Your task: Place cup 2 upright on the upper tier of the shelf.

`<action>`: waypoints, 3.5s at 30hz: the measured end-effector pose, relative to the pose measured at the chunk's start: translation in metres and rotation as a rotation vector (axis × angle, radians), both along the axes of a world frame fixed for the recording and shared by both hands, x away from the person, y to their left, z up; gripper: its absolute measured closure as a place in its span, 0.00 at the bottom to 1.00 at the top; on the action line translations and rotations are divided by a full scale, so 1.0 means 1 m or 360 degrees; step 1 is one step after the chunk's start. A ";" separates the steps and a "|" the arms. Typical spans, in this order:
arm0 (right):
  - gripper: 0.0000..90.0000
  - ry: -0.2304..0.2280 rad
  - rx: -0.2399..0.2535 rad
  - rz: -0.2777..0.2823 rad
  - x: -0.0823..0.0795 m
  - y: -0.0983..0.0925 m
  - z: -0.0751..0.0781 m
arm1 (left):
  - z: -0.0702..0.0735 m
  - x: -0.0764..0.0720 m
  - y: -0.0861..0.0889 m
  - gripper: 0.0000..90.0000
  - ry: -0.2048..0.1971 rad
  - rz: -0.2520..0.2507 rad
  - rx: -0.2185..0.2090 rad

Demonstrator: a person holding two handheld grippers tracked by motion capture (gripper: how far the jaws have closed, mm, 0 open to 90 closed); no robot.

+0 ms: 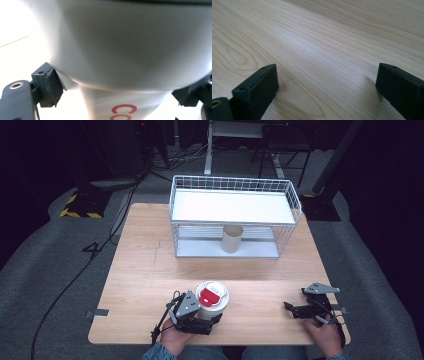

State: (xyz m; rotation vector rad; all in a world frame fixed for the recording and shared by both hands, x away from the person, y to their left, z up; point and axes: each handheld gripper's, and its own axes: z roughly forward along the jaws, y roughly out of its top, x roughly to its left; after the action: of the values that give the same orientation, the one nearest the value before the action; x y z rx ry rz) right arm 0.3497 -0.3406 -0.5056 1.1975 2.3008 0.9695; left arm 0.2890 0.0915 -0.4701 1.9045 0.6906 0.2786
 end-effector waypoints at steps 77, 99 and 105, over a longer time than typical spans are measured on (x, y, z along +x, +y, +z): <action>0.05 0.0002 0.0001 -0.0010 0.001 0.001 0.000 | 0.160 0.082 0.032 0.16 -0.0250 0.0090 -0.0204; 0.05 0.0002 0.0002 -0.0011 0.002 0.001 0.000 | 0.197 0.134 0.010 0.16 -0.0295 0.0181 -0.0232; 0.05 0.0002 0.0002 -0.0011 0.002 0.001 0.000 | 0.204 0.151 -0.001 0.16 -0.0328 0.0223 -0.0188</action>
State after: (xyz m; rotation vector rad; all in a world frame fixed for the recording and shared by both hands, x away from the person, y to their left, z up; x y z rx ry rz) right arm 0.3512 -0.3396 -0.5056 1.2062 2.2961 0.9682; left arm 0.4403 0.0905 -0.2665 1.6898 0.6866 0.5048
